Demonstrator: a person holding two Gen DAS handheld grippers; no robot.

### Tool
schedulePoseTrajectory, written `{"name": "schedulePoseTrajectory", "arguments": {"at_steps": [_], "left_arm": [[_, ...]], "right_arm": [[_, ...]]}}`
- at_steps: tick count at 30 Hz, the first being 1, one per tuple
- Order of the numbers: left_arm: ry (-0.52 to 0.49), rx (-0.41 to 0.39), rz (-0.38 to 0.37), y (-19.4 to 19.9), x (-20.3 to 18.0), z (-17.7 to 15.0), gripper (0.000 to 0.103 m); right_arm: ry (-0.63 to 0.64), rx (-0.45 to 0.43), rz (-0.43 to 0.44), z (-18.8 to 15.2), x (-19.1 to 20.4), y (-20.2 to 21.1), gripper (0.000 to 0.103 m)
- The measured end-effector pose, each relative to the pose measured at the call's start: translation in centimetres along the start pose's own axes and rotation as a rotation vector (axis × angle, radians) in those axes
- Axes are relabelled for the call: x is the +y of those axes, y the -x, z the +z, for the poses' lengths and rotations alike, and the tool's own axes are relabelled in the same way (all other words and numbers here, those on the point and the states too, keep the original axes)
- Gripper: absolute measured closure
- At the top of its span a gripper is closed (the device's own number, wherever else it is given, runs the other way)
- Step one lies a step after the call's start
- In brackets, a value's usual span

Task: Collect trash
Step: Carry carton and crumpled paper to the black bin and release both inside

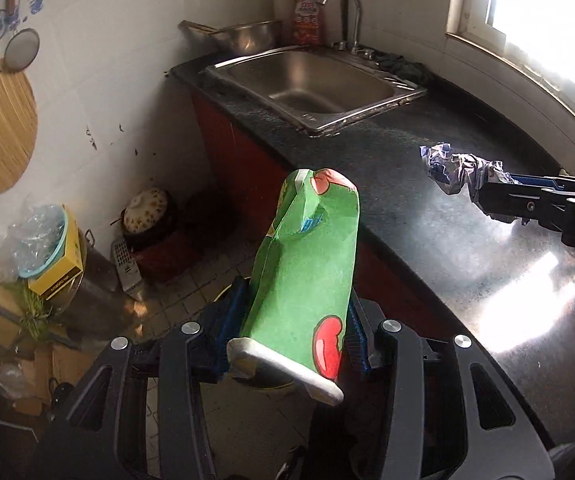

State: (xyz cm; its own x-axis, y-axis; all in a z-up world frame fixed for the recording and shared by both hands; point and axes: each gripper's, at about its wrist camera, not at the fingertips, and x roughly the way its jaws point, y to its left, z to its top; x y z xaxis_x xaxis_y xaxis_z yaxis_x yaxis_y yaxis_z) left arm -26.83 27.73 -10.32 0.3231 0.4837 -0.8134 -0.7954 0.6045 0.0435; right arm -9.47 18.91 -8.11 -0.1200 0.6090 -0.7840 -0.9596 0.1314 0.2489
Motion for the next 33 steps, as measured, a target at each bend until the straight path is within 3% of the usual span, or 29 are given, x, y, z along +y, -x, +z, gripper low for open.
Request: {"name": "schedulePoseTrajectory", "arguments": {"at_steps": [5,10,21,28,30,31,32,33], "left_arm": [[0.081,0.046,0.054,-1.3,3.9,-1.3,0.058],[0.121,0.100,0.061,-4.7,5.6,-2.6,0.058],[0.190,0.234,0.000,-15.7,7.8,-7.4,0.058],[0.235,0.276,-0.026,-19.0,9.4,-8.7,0.058],[0.235,0.281,-0.036,-19.6,9.6,-9.0,0.058],[0.239,0.285,-0.045,-19.9,9.6,-9.0,0.054],[0.243,0.289,-0.047,-20.1,9.7,-9.1,0.041],[0.245,0.290,-0.028,-20.3,9.8,-9.1,0.032]], "right_arm": [[0.085,0.058,0.075,2.0,4.8,-4.8,0.066],[0.111,0.128,0.097,2.5,7.1,-9.6,0.066],[0.144,0.315,0.075,0.1,8.7,-21.2,0.066],[0.144,0.369,0.060,0.1,8.7,-25.0,0.064],[0.138,0.373,0.057,0.3,8.5,-25.5,0.060],[0.131,0.378,0.061,0.4,8.4,-25.8,0.048],[0.125,0.385,0.062,0.5,8.3,-26.1,0.029],[0.123,0.383,0.057,0.6,8.4,-26.1,0.025]]}}
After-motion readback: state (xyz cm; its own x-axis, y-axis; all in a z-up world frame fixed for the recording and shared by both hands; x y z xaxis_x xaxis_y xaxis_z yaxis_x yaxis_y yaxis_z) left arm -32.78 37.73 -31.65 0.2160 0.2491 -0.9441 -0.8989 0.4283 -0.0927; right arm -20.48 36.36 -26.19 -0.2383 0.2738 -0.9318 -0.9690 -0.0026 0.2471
